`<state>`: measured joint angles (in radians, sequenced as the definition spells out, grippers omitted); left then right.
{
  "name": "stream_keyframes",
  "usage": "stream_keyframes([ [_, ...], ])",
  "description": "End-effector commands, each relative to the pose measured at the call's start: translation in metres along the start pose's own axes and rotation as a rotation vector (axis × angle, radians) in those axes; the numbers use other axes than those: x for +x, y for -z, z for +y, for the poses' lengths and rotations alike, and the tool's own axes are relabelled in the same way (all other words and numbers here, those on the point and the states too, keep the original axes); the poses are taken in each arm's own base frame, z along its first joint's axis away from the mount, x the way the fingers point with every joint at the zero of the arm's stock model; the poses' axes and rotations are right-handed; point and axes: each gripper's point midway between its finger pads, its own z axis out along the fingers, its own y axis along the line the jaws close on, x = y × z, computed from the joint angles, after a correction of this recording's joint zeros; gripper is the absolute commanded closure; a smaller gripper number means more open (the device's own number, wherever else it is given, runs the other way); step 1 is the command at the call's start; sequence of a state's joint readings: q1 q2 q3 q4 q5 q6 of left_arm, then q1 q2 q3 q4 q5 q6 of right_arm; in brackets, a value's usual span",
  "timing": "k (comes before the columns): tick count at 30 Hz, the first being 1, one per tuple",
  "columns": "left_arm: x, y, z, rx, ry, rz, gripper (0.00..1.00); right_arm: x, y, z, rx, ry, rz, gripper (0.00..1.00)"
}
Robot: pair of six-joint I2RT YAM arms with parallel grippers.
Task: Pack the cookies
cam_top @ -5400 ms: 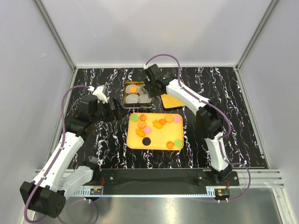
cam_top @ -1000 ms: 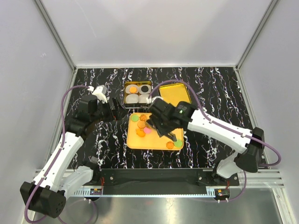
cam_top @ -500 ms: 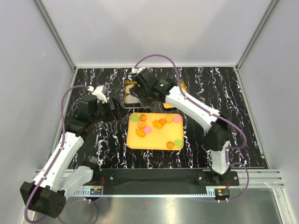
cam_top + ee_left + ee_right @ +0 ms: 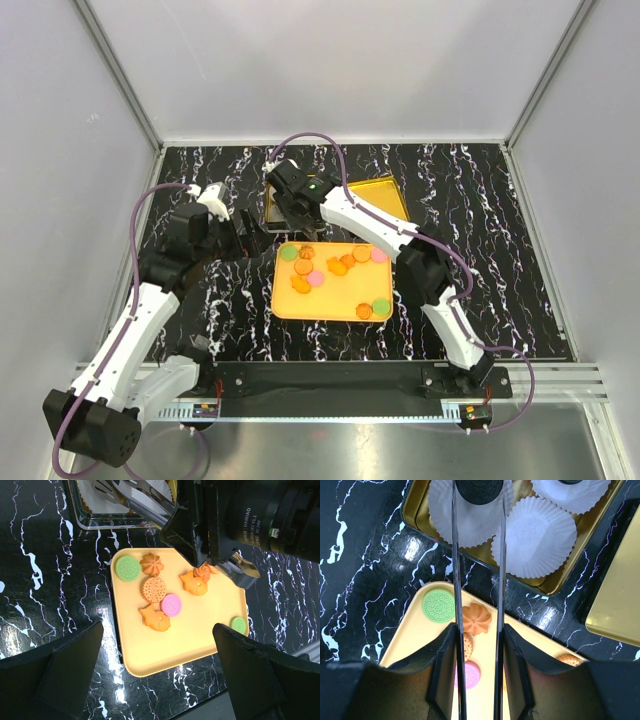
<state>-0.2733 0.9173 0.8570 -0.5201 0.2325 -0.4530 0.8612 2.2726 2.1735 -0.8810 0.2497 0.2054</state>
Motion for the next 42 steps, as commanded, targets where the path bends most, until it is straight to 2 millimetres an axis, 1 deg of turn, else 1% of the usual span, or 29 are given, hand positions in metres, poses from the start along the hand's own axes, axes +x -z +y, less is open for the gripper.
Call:
stream_keyframes([
  [1, -0.012, 0.001, -0.006, 0.034, -0.012, -0.054, 0.01, -0.035, 0.019, -0.004, -0.006, -0.032, -0.109, 0.60],
  [5, -0.011, 0.001, -0.006, 0.035, -0.013, -0.052, 0.01, -0.024, 0.015, -0.003, -0.013, -0.031, -0.081, 0.60],
  [8, -0.011, 0.000, -0.006, 0.035, -0.011, -0.051, 0.01, -0.020, 0.014, -0.002, -0.022, -0.039, -0.076, 0.60],
  [13, -0.011, -0.001, -0.006, 0.035, -0.010, -0.047, 0.01, -0.023, 0.025, -0.004, -0.028, -0.053, -0.088, 0.60],
  [14, -0.010, -0.001, -0.006, 0.035, -0.010, -0.044, 0.01, -0.025, 0.030, -0.003, -0.034, -0.055, -0.094, 0.60],
  [24, -0.009, -0.002, -0.006, 0.035, -0.008, -0.041, 0.01, -0.029, 0.047, -0.005, -0.045, -0.071, -0.115, 0.59],
  [28, -0.009, -0.002, -0.006, 0.036, -0.008, -0.040, 0.01, -0.031, 0.047, -0.003, -0.055, -0.064, -0.116, 0.58],
  [31, -0.009, -0.002, -0.006, 0.035, -0.008, -0.041, 0.01, -0.027, 0.044, -0.003, -0.053, -0.063, -0.098, 0.58],
  [42, -0.008, -0.003, -0.005, 0.036, -0.006, -0.035, 0.01, -0.025, 0.048, -0.001, -0.065, -0.067, -0.087, 0.58],
])
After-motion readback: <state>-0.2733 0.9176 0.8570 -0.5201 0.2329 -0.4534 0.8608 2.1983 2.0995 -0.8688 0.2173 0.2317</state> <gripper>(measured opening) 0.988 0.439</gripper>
